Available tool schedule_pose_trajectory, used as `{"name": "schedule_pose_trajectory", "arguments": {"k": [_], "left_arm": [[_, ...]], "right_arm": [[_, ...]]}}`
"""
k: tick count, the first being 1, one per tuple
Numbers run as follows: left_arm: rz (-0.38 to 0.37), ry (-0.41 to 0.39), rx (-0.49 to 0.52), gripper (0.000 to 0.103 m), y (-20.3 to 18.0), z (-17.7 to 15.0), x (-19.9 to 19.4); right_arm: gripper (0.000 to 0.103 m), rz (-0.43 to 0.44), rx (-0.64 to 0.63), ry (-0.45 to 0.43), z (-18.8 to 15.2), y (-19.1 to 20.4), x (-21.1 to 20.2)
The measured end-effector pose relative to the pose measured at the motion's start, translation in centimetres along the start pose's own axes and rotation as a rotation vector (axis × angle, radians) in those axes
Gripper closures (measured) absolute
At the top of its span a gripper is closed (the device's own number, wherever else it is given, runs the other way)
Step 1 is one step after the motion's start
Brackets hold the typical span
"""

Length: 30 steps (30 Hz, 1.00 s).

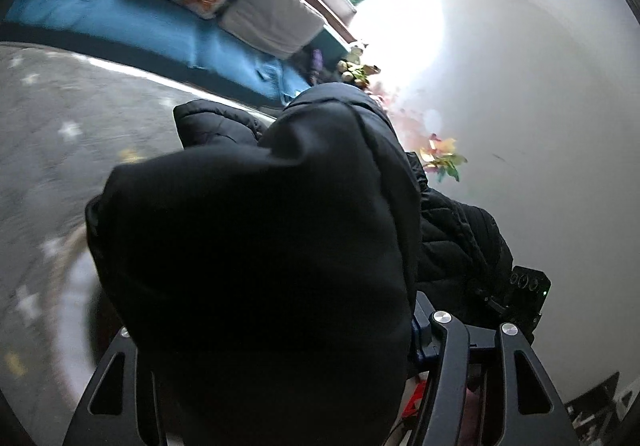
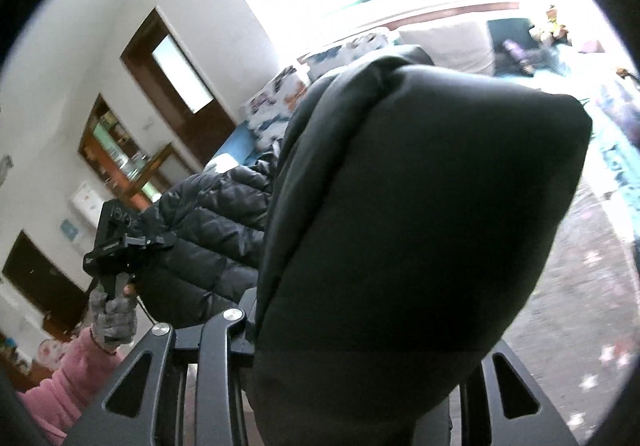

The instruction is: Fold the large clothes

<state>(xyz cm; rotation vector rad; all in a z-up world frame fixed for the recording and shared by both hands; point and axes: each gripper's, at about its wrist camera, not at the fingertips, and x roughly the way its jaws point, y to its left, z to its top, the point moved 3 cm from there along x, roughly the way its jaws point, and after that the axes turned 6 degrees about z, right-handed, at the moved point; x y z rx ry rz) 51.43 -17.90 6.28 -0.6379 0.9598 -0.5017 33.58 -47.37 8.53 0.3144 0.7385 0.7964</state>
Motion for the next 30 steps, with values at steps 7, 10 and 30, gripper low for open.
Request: {"name": "schedule_pose_trajectory", "arguments": {"k": [7, 10, 30], "left_arm": [[0.154, 0.101, -0.027, 0.033, 1.2, -0.9, 9.4], [0.132, 0.119, -0.118, 0.021, 4.7, -2.0, 10.9], [0.196, -0.125, -0.073, 0.009, 5.5, 3.1, 1.0]], "right_arm": [[0.051, -0.128, 0.132, 0.042, -3.2, -8.2, 1.9], [0.043, -0.186, 0.246, 0.066, -6.1, -12.5, 3.8], [0.019, -0.405, 0.150, -0.093, -3.6, -11.6, -4.2]]}}
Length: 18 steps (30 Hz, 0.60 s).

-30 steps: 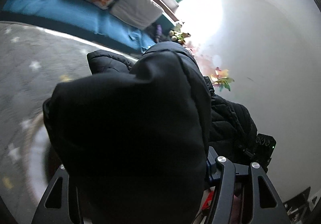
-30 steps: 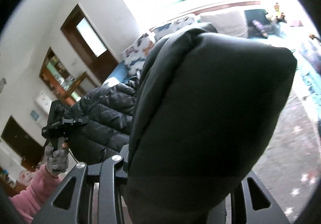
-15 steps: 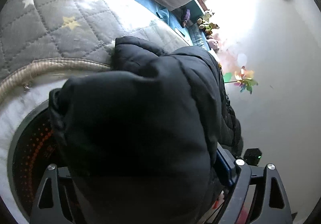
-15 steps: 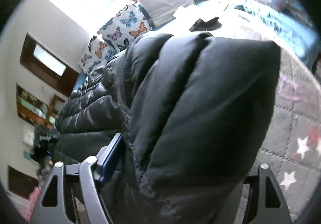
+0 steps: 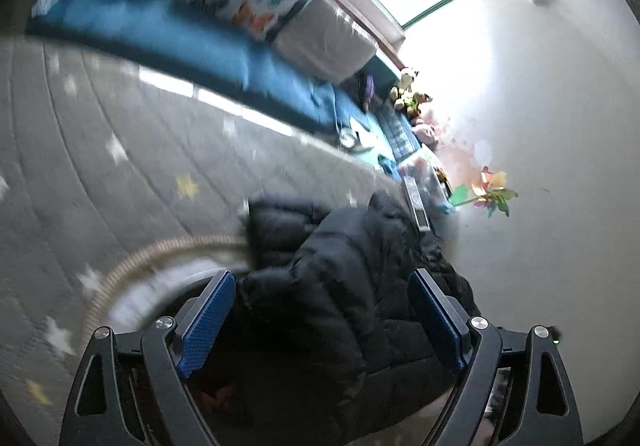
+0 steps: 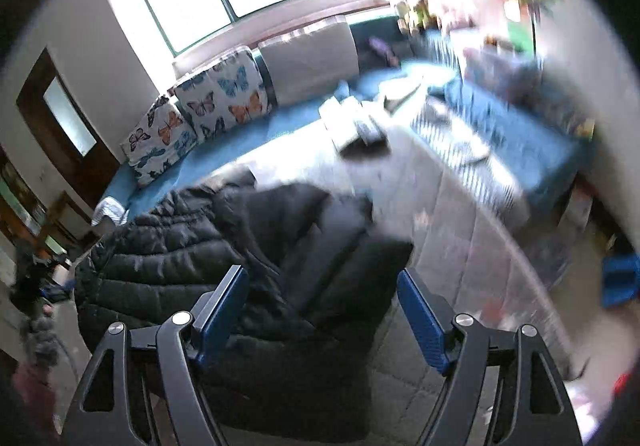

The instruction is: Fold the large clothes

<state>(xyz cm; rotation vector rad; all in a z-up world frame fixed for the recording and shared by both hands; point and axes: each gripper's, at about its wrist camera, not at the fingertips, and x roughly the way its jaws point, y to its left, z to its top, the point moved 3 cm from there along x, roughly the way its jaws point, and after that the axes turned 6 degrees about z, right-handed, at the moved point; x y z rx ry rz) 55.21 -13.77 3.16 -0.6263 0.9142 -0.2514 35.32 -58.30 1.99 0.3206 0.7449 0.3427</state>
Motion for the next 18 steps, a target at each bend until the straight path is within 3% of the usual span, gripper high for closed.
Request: {"name": "schedule_pose_trajectory", "arguments": {"k": [2, 6, 12, 14, 16, 18], "left_arm": [[-0.011, -0.040, 0.019, 0.009, -1.3, 0.6, -1.8], [-0.039, -0.037, 0.086, 0.009, -4.5, 0.1, -4.7], [-0.104, 0.035, 0.153, 0.011, -10.0, -1.4, -1.7], [-0.106, 0.051, 0.173, 0.011, -11.0, -1.4, 0.2], [-0.107, 0.074, 0.184, 0.015, -11.7, -1.4, 2.3], [-0.114, 0.092, 0.197, 0.017, -11.9, -1.4, 4.2]], "right_arm": [[0.019, 0.005, -0.041, -0.024, 0.8, 1.5, 0.3], [0.019, 0.080, -0.081, -0.015, 1.7, 5.2, 3.3], [0.021, 0.092, -0.123, 0.027, 1.9, 9.5, 9.4], [0.029, 0.079, -0.138, 0.047, 1.9, 10.4, 10.7], [0.030, 0.059, -0.150, 0.074, 2.3, 11.2, 12.9], [0.041, 0.044, -0.153, 0.088, 2.5, 11.3, 14.1]]}}
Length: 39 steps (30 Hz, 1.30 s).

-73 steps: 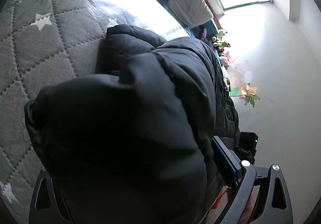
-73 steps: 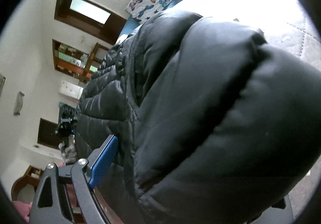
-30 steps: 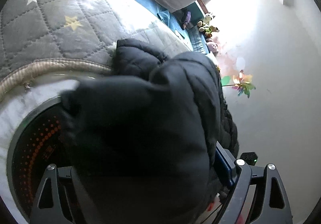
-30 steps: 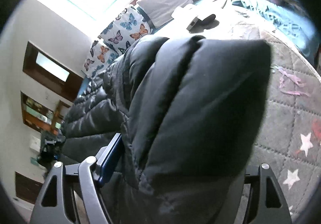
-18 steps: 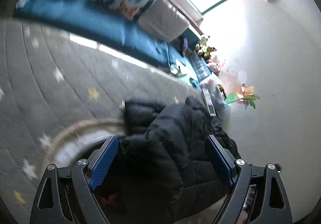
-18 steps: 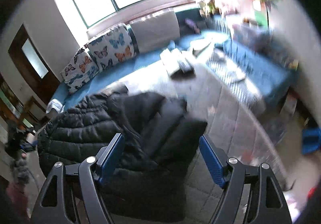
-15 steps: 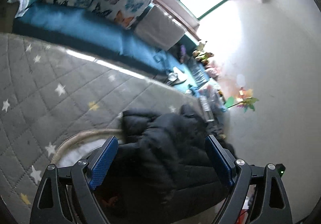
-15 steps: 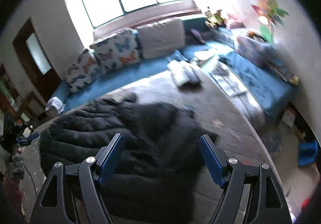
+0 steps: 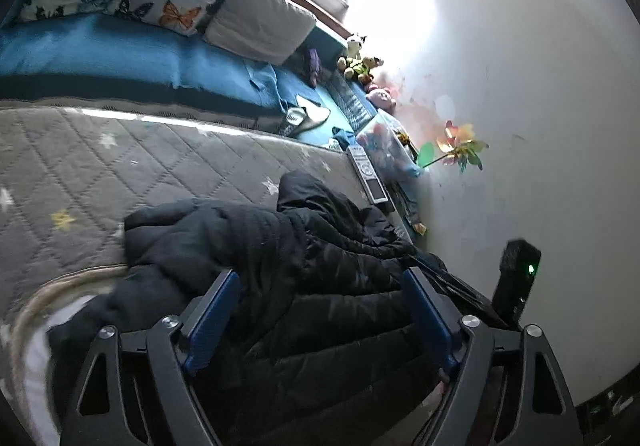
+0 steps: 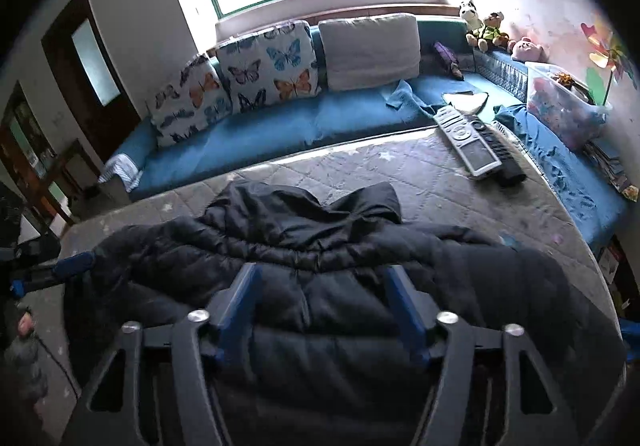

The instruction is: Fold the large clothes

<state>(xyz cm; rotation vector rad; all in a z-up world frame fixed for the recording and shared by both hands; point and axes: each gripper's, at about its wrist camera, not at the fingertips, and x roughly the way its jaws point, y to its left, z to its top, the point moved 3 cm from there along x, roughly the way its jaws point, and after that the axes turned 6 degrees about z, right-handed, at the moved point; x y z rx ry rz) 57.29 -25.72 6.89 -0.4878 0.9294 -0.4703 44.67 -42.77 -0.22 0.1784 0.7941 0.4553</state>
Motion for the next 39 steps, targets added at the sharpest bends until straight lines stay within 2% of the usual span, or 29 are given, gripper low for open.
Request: {"name": "schedule_pose_trajectory", "arguments": {"k": [5, 7, 12, 15, 20, 27, 28, 30, 35, 39], "left_arm": [[0.069, 0.048, 0.007, 0.017, 1.8, 0.2, 5.0], [0.115, 0.074, 0.013, 0.022, 2.8, -0.1, 6.8], [0.136, 0.082, 0.025, 0.022, 3.4, -0.5, 8.3], [0.155, 0.080, 0.041, 0.022, 2.9, -0.8, 7.9], [0.218, 0.045, 0.131, 0.022, 0.6, -1.9, 4.7], [0.319, 0.032, 0.277, 0.022, -2.1, -6.7, 1.3], [0.329, 0.036, 0.287, 0.021, -2.1, -7.3, 1.2], [0.362, 0.056, 0.315, 0.020, -2.3, -9.0, 1.2], [0.416, 0.070, 0.356, 0.018, -2.3, -11.7, 1.3], [0.419, 0.063, 0.346, 0.015, -2.2, -12.9, 0.3]], "right_arm": [[0.043, -0.048, 0.009, 0.080, 0.2, -1.1, 3.6], [0.043, -0.054, 0.028, 0.119, -0.3, -1.8, 4.7], [0.043, -0.053, 0.040, 0.136, -0.6, -2.1, 5.1], [0.043, -0.071, 0.017, 0.115, -0.5, -1.3, 4.1], [0.043, -0.104, -0.110, 0.055, -1.3, 2.3, -0.3], [0.042, -0.048, -0.180, 0.134, -5.6, 5.8, -4.5], [0.038, -0.032, -0.169, 0.146, -6.3, 6.0, -4.5], [0.022, -0.026, -0.156, 0.186, -7.6, 6.1, -3.9], [0.020, -0.101, -0.208, 0.124, -8.9, 7.0, -4.1], [0.020, -0.104, -0.184, 0.109, -9.2, 7.4, -5.4]]}}
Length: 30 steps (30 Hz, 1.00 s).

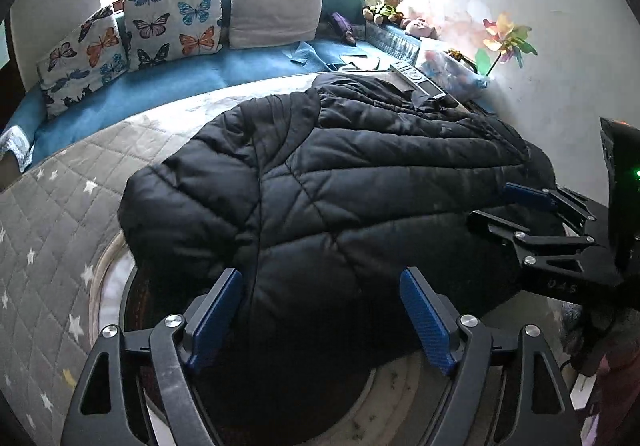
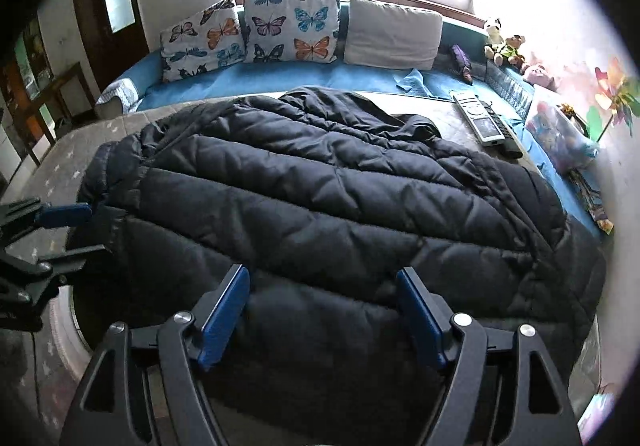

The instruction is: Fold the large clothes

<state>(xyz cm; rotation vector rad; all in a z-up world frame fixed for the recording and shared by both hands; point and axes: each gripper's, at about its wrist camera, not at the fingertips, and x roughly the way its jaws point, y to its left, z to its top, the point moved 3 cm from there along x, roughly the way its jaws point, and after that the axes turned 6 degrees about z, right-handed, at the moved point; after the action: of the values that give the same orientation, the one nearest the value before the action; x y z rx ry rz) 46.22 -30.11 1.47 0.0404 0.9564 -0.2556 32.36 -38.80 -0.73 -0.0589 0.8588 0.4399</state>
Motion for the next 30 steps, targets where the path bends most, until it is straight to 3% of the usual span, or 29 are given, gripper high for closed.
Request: {"name": "schedule_pose_trajectory", "arguments": {"k": [3, 10, 16, 20, 23, 30], "left_arm": [[-0.001, -0.003, -0.039, 0.007, 0.4, -1.3, -0.8], [0.062, -0.014, -0.009, 0.007, 0.1, -3.6, -2.2], [0.089, -0.079, 0.007, 0.007, -0.5, -6.1, -5.8], [0.146, -0.130, 0.053, 0.007, -1.7, -8.1, -8.6], [0.148, -0.158, 0.054, 0.007, -2.2, -9.4, -10.6], [0.189, -0.177, 0.056, 0.007, -2.6, -12.6, -13.5]], "right_arm": [[0.018, -0.004, 0.001, -0.020, -0.9, 0.4, -1.3], [0.018, -0.087, -0.012, -0.061, -3.7, 1.4, -3.6], [0.017, -0.168, 0.002, -0.076, -6.2, 1.6, -5.5], [0.017, -0.168, 0.024, -0.085, -7.5, 1.9, -6.6], [0.017, -0.183, 0.024, -0.101, -8.7, 2.8, -7.6], [0.016, -0.185, 0.072, -0.143, -11.1, 3.5, -9.5]]}}
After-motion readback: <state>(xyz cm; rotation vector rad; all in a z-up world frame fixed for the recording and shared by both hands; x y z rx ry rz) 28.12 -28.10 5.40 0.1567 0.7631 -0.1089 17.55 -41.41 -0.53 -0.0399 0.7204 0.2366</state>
